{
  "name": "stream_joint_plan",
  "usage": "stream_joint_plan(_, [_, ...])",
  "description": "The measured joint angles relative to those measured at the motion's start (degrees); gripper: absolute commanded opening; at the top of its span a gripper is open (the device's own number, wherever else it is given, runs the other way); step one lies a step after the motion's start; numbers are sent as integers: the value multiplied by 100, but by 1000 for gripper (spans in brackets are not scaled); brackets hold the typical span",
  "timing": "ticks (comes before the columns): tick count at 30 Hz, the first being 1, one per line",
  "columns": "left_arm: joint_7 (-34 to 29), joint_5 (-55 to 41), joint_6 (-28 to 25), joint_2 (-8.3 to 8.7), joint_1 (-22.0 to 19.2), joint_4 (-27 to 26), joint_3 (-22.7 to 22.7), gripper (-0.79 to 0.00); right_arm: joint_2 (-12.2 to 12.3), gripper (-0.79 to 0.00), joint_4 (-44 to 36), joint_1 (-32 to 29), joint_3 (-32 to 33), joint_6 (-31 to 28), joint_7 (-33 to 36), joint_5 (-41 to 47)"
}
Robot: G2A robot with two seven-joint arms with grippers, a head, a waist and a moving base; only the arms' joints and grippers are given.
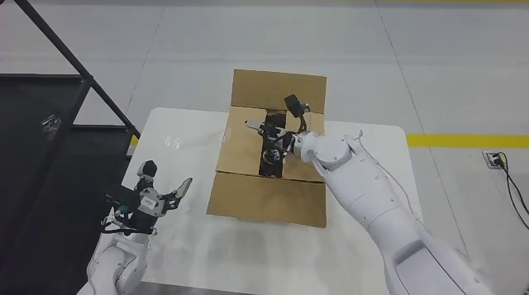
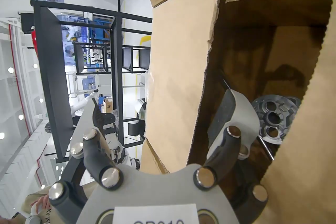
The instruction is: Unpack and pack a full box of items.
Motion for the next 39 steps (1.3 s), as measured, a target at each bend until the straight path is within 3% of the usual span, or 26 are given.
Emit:
stream_joint_plan(10, [36, 337, -150, 10, 75, -176, 157, 0, -23, 0, 422, 111, 560, -740, 925, 1113])
stream_joint_plan(15, [-59, 601, -108, 4, 27, -261, 312, 0, -48, 0, 378, 125, 651, -991, 1096, 1243])
stream_joint_plan(24, [-416, 997, 383, -74, -408, -166, 777, 0, -255, 0, 76, 127, 474, -1156, 431, 902])
stream_joint_plan(30, [-580, 864, 625, -164, -807, 59, 1099, 0, -399, 0, -88, 105, 349, -1537, 327, 731])
stream_joint_plan(39, [-803, 270, 1465, -339, -1266, 362, 1369, 0, -609, 0, -67, 165, 139, -1732, -71, 321])
